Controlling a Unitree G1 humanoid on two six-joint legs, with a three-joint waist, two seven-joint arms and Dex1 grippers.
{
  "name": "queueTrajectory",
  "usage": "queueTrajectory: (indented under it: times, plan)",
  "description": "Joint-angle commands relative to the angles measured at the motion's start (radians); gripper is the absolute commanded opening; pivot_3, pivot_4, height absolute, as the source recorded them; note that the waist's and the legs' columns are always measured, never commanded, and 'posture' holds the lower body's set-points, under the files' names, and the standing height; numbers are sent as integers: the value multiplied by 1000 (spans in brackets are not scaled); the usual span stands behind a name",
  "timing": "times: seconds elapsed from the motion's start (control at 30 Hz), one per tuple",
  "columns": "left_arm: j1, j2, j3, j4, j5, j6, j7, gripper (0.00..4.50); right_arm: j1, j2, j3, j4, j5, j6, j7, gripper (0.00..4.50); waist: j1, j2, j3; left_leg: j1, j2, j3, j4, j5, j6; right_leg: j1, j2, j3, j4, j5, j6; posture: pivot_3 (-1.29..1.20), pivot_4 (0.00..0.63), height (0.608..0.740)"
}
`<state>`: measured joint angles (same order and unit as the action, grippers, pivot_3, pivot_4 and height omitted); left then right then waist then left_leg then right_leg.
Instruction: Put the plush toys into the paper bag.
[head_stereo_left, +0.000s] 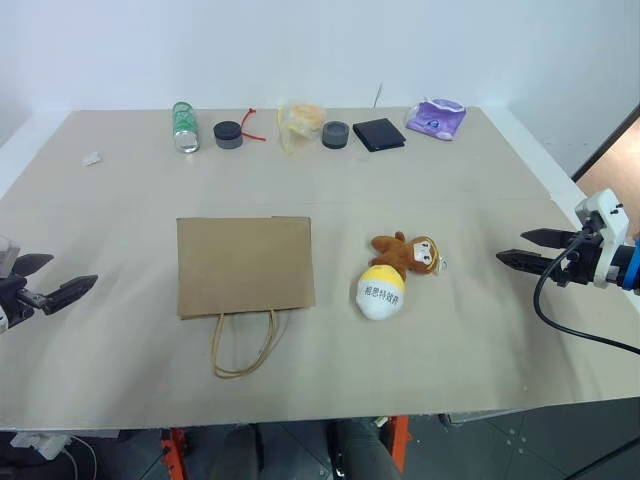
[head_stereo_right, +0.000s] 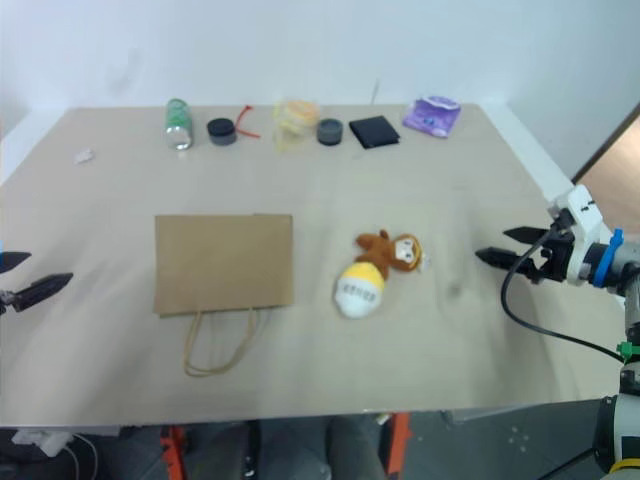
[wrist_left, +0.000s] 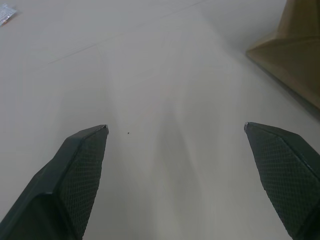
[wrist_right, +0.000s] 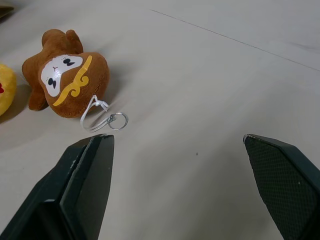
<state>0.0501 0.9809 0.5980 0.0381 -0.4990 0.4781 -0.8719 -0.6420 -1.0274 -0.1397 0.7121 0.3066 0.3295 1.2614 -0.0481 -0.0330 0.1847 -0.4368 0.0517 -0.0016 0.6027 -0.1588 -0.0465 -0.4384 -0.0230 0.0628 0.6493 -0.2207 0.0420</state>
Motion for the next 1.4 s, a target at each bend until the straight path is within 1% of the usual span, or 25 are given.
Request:
queueTrajectory:
  times: [0.03, 0.2, 0.77, 0.83, 0.9, 0.97, 1.0, 1.03, 1.1, 1.13, 1.2, 1.3, 1.4]
  plan:
    - [-3, -9, 21, -13, 20, -29, 19, 4500, -8, -15, -26, -4, 2, -12, 13, 4463, 0, 0, 0, 0, 0, 0, 0, 0, 0, 0, 0, 0, 0, 0, 0, 0, 150, 740]
    - [-19, -20, 6, -7, 60, -69, 46, 4500, -7, -12, -33, 9, 4, -17, 21, 4463, 0, 0, 0, 0, 0, 1, 0, 0, 0, 0, 0, 1, 0, 0, 0, 0, 150, 740]
    - [-71, -32, -33, 48, 108, -117, 49, 4500, 1, -11, -54, 46, 9, -35, 41, 4463, 0, 0, 0, 1, 0, 2, 2, 0, 0, 1, 1, 4, 2, 2, 2, 0, 150, 740]
    - [-86, -29, -49, 56, 129, -147, 49, 4500, 0, -7, -58, 31, 23, -32, 58, 4463, 0, 0, 0, 1, 0, 2, 2, 0, 0, 1, 1, 4, 2, 2, 2, 0, 150, 740]
    - [-116, -21, -78, 58, 152, -203, 32, 4500, 1, -1, -62, -41, 58, 2, 92, 4463, 0, 0, 0, 1, 0, 2, 3, 1, 1, 1, 1, 4, 2, 3, 3, 0, 150, 740]
    - [-176, -32, -101, 47, 165, -312, 17, 4500, 14, 11, -64, -204, 130, 72, 134, 4463, 1, 0, 0, 1, 0, 3, 4, 1, 1, 1, 1, 5, 2, 4, 3, 0, 150, 740]
    - [-202, -35, -122, 38, 187, -417, -1, 4500, 32, 15, -58, -319, 175, 120, 159, 4463, 0, 0, 0, 1, 0, 2, 4, 2, 1, 1, 2, 5, 3, 5, 4, 0, 150, 740]
    - [-216, -34, -146, 31, 206, -502, -26, 4500, 44, 25, -51, -433, 218, 159, 166, 4463, 0, 0, 0, 2, 0, 2, 4, 2, 1, 1, 2, 6, 3, 8, 8, 0, 150, 740]
    - [-233, -38, -181, 32, 232, -636, -66, 4500, 60, 43, -43, -574, 271, 210, 163, 4463, 0, 1, -1, 2, 0, 2, 4, 3, 0, 1, 2, 7, 3, 8, 8, 0, 150, 740]
    - [-241, -45, -194, 38, 240, -695, -77, 4500, 67, 52, -41, -623, 291, 231, 158, 4463, 0, 1, -1, 3, 0, 3, 4, 3, 0, 2, 2, 7, 3, 9, 8, 0, 150, 740]
    - [-237, -57, -243, 57, 293, -925, -113, 4500, 66, 90, -25, -727, 334, 269, 128, 4463, 1, 0, -1, 3, 0, 3, 4, 3, 0, 3, 2, 8, 3, 9, 8, 0, 150, 740]
    - [-223, -78, -305, 87, 334, -1236, -155, 4500, 52, 145, -10, -828, 359, 282, 74, 4463, 3, 0, -1, 3, 0, 4, 5, 3, 0, 2, 2, 8, 3, 8, 7, 0, 150, 740]
    - [-197, -81, -368, 151, 365, -1484, -170, 4500, 53, 177, 8, -920, 378, 294, 39, 4463, 3, 0, -1, 2, 0, 5, 6, 3, 0, 2, 2, 9, 3, 8, 7, 0, 150, 740]
